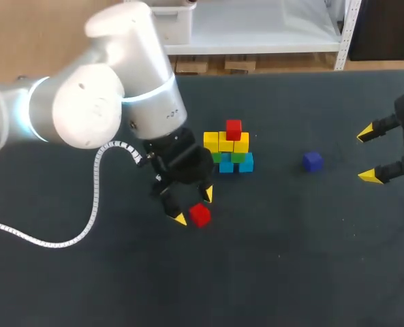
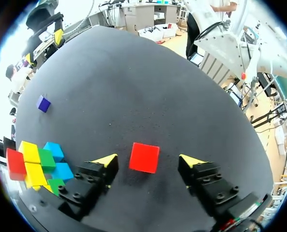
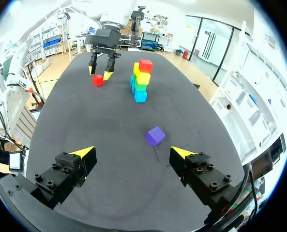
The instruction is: Place the blue cubes, place green cubes on the blue cubes, place the yellow cubes on the green cubes, then place the red cubes on the yellow cubes, and place purple cube on the red cubes.
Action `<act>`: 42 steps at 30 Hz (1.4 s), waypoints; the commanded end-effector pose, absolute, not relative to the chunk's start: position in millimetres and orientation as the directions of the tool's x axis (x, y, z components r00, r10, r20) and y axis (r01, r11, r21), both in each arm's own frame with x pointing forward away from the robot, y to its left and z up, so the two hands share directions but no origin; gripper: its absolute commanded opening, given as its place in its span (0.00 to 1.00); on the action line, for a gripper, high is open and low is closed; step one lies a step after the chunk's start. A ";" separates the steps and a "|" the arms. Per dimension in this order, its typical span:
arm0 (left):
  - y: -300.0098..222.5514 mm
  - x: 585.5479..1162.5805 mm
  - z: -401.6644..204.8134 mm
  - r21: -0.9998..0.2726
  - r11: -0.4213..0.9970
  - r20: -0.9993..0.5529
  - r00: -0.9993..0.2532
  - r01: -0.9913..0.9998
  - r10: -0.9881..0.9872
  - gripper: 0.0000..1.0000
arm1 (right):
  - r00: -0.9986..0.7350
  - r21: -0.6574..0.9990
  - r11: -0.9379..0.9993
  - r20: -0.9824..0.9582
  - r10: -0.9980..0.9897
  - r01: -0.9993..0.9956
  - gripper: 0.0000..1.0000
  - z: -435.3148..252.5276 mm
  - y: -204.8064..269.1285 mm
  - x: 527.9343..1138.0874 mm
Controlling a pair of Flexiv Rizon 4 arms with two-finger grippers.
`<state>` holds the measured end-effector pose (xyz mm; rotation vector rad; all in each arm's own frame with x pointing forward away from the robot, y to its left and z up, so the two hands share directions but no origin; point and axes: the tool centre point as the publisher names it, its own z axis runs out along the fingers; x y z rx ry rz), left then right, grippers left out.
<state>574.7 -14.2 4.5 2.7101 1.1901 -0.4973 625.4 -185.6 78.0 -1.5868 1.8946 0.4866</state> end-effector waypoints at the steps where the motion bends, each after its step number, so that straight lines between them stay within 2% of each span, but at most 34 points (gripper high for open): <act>1: -15.5 577.1 2.9 -0.017 -0.682 -0.342 0.636 0.732 0.692 0.48 | -0.091 -0.103 0.211 -0.662 -0.744 -0.972 1.00 77.0 -185.6 626.6; 5: -14.6 577.3 -0.7 -0.028 -0.680 -0.336 0.634 0.732 0.696 0.42 | -0.091 -0.103 0.211 -0.662 -0.744 -0.972 1.00 77.0 -185.6 626.6; 7: -14.1 577.4 -1.4 -0.033 -0.674 -0.336 0.627 0.738 0.703 0.22 | -0.091 -0.103 0.211 -0.662 -0.744 -0.972 1.00 77.0 -185.6 626.6; 9: -13.8 577.9 -1.3 -0.033 -0.662 -0.339 0.615 0.749 0.712 0.11 | -0.091 -0.103 0.211 -0.662 -0.744 -0.972 1.00 77.0 -185.6 626.6; 10: -13.5 578.5 -0.2 -0.032 -0.654 -0.342 0.607 0.756 0.718 0.00 | -0.091 -0.103 0.211 -0.662 -0.744 -0.972 1.00 77.0 -185.6 626.6; 13: -11.6 581.4 3.2 -0.033 -0.624 -0.339 0.579 0.781 0.742 0.00 | -0.091 -0.103 0.211 -0.662 -0.744 -0.972 1.00 77.0 -185.6 626.6; 16: -5.7 590.3 13.7 -0.027 -0.534 -0.365 0.489 0.845 0.792 0.00 | -0.091 -0.103 0.211 -0.662 -0.744 -0.972 1.00 77.0 -185.6 626.6; 22: 13.6 611.6 51.7 -0.010 -0.259 -0.437 0.229 0.966 0.870 0.00 | -0.091 -0.103 0.211 -0.662 -0.744 -0.972 1.00 77.0 -185.6 626.6; 28: 42.5 634.6 83.2 0.009 0.037 -0.440 -0.029 0.999 0.898 0.00 | -0.091 -0.103 0.211 -0.662 -0.744 -0.972 1.00 77.0 -185.6 626.6; 33: 57.0 649.3 105.5 0.050 0.137 -0.427 -0.103 0.989 0.898 0.00 | -0.091 -0.103 0.211 -0.662 -0.744 -0.972 1.00 77.0 -185.6 626.6; 42: 51.6 669.5 129.1 0.081 0.143 -0.401 -0.099 0.986 0.911 0.00 | -0.091 -0.103 0.211 -0.662 -0.744 -0.972 1.00 77.0 -185.6 626.6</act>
